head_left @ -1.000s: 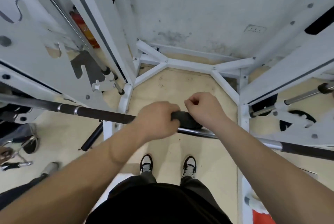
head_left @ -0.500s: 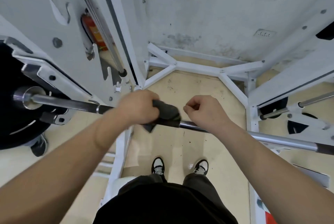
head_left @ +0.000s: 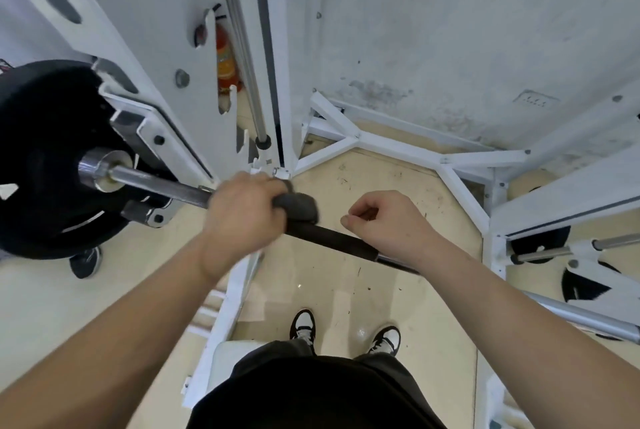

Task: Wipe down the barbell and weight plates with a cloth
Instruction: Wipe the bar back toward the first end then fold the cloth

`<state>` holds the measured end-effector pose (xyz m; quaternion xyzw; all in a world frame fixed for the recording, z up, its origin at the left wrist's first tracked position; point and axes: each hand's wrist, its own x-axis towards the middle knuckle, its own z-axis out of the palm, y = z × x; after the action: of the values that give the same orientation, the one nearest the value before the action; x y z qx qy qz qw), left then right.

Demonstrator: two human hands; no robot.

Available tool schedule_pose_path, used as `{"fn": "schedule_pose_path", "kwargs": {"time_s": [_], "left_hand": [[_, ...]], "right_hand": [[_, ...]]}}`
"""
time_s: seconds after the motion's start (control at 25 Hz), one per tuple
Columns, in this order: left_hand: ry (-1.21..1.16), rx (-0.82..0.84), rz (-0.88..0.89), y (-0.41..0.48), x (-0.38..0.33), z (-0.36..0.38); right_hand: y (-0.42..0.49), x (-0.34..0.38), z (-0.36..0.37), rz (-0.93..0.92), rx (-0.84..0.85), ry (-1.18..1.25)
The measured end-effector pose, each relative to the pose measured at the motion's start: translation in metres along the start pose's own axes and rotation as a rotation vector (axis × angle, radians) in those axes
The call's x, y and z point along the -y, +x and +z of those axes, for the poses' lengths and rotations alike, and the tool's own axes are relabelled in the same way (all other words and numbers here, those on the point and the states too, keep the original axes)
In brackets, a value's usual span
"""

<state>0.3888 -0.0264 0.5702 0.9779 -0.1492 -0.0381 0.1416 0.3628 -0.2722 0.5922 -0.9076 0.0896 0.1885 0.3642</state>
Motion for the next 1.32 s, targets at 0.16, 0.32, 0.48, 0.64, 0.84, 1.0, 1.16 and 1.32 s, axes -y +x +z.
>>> {"fn": "schedule_pose_path", "kwargs": {"time_s": [0.16,0.32,0.48,0.64,0.84,1.0,1.16,1.32], "left_hand": [[0.065,-0.147,-0.102,-0.021,-0.012,0.010],[0.079,-0.235,0.100,-0.036,-0.013,0.024],[0.135,-0.333,-0.135,-0.034,0.079,-0.003],[0.023,-0.360,-0.187,-0.038,0.028,0.020],[0.072,-0.365,-0.099,-0.047,0.087,-0.003],[-0.096,-0.441,-0.501,-0.045,0.057,0.002],[-0.536,-0.391,-0.459,-0.068,0.013,0.016],[-0.714,-0.589,-0.686,-0.078,0.064,-0.051]], "right_hand": [[0.010,0.025,0.026,-0.049,0.029,-0.107],[0.019,0.047,0.042,-0.067,0.064,-0.223],[0.021,0.061,0.052,-0.116,0.113,-0.172],[0.022,0.077,0.075,-0.172,0.086,-0.284],[0.027,0.085,0.072,-0.195,0.102,-0.428],[0.024,0.098,0.087,-0.303,0.103,-0.405],[0.028,0.106,0.098,-0.325,0.068,-0.526],[0.033,0.121,0.098,-0.369,0.083,-0.492]]}}
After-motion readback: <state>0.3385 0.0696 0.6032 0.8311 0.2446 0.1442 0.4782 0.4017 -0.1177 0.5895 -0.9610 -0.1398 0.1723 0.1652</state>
